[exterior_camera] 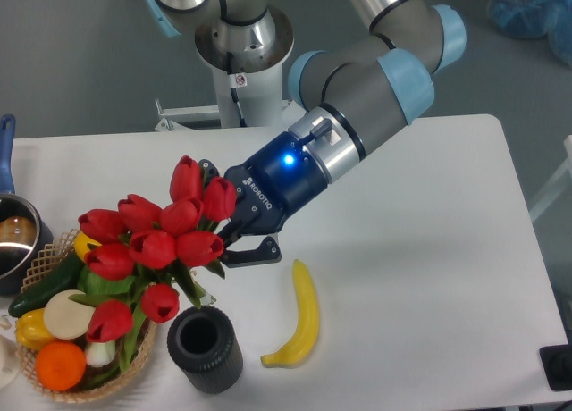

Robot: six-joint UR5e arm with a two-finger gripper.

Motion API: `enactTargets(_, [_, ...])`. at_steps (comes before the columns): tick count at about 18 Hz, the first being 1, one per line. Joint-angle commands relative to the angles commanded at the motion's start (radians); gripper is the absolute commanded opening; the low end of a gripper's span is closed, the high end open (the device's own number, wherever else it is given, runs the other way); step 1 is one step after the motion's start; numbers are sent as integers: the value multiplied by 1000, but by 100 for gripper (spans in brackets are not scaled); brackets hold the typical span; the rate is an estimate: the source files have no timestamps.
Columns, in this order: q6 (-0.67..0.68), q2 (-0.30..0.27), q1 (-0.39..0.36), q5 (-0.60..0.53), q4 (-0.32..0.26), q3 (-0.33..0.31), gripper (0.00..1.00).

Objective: Insert the flowers into the vase
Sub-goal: 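Raise the tulips and position the stems above the vase opening, then lower the tulip stems down into the black vase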

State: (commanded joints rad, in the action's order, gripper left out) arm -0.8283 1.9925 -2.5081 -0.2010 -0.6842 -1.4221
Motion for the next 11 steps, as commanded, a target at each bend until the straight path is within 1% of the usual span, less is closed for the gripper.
enactTargets(3, [-2,32,15,0,0,28,15])
enactTargets(8, [-3,57,17,0,2,40,16])
enactTargets(11, [-3,80,25,-2,2,64,17])
